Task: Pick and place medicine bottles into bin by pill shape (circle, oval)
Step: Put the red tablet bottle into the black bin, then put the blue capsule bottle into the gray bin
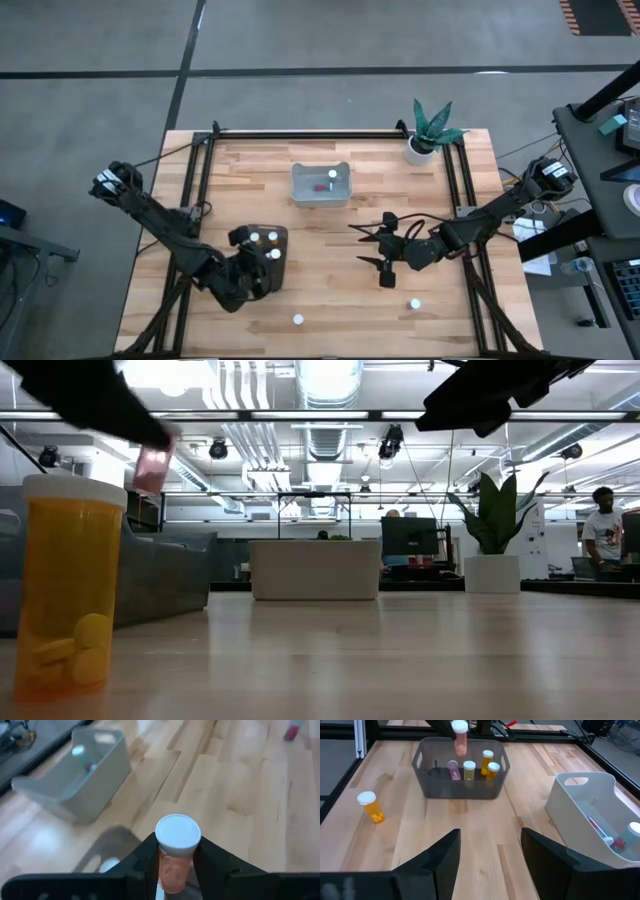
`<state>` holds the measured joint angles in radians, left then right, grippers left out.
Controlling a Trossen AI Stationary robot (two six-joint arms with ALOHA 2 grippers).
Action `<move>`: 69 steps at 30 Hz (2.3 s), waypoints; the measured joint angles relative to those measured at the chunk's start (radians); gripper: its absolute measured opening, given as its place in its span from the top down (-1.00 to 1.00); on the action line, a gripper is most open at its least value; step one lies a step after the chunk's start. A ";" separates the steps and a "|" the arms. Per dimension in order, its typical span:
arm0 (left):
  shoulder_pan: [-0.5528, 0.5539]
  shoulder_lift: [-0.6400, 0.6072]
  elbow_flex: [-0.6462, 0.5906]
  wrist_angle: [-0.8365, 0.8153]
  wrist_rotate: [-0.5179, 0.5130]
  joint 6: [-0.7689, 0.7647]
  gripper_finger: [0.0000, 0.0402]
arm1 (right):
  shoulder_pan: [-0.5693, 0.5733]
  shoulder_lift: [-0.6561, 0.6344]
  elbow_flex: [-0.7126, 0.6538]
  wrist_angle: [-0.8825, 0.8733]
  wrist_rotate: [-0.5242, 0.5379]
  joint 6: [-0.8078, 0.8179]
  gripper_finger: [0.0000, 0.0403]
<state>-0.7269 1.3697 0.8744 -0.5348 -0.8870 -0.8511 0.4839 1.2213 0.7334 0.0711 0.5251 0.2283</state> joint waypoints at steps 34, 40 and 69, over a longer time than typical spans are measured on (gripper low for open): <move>-0.045 -0.072 -0.406 0.261 -0.093 -0.139 0.58 | -0.027 0.000 -0.002 0.018 0.001 0.000 0.00; -0.043 -0.055 -0.406 0.273 -0.096 -0.176 0.57 | -0.027 0.000 -0.001 0.017 0.001 0.000 0.00; -0.039 -0.199 -0.324 0.265 -0.084 0.042 0.17 | -0.026 0.001 0.004 -0.023 -0.020 0.042 0.00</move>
<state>-0.7664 1.1706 0.5504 -0.2697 -0.9705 -0.8089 0.4576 1.2221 0.7375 0.0484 0.5051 0.2702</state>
